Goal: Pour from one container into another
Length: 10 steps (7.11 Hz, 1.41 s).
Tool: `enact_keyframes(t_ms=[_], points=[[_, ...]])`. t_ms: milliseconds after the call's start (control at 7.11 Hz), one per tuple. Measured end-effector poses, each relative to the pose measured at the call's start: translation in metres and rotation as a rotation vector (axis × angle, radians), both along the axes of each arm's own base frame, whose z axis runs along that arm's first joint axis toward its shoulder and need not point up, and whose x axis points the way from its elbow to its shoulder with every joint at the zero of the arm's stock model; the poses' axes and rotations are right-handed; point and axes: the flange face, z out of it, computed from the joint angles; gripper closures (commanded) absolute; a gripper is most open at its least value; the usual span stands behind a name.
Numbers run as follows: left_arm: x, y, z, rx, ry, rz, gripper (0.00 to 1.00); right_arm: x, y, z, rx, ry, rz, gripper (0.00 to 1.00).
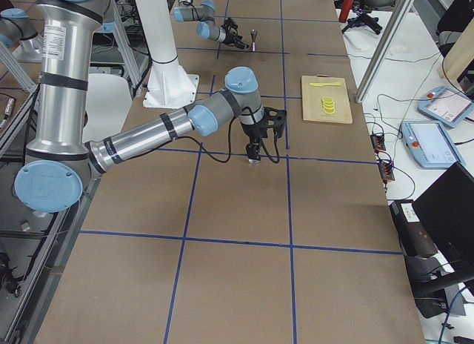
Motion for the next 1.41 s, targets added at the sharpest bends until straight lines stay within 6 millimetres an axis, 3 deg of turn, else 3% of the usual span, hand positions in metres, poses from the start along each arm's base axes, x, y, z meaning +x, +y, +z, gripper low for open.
enact_keyframes(t_ms=[141, 422, 844, 1407], points=[[0.0, -0.003, 0.007, 0.0, -0.013, -0.012, 0.04, -0.026, 0.01, -0.004, 0.004, 0.002, 0.017, 0.0], [-0.003, -0.012, 0.016, 0.0, -0.032, -0.035, 0.07, -0.056, 0.029, -0.022, 0.001, -0.025, 0.014, 0.0], [-0.005, -0.021, 0.02, 0.013, -0.044, -0.054, 0.12, -0.063, 0.057, -0.038, -0.011, -0.053, -0.023, 0.0], [0.006, -0.046, 0.016, 0.057, -0.058, -0.097, 0.16, -0.063, 0.062, -0.04, -0.024, -0.063, -0.028, 0.0]])
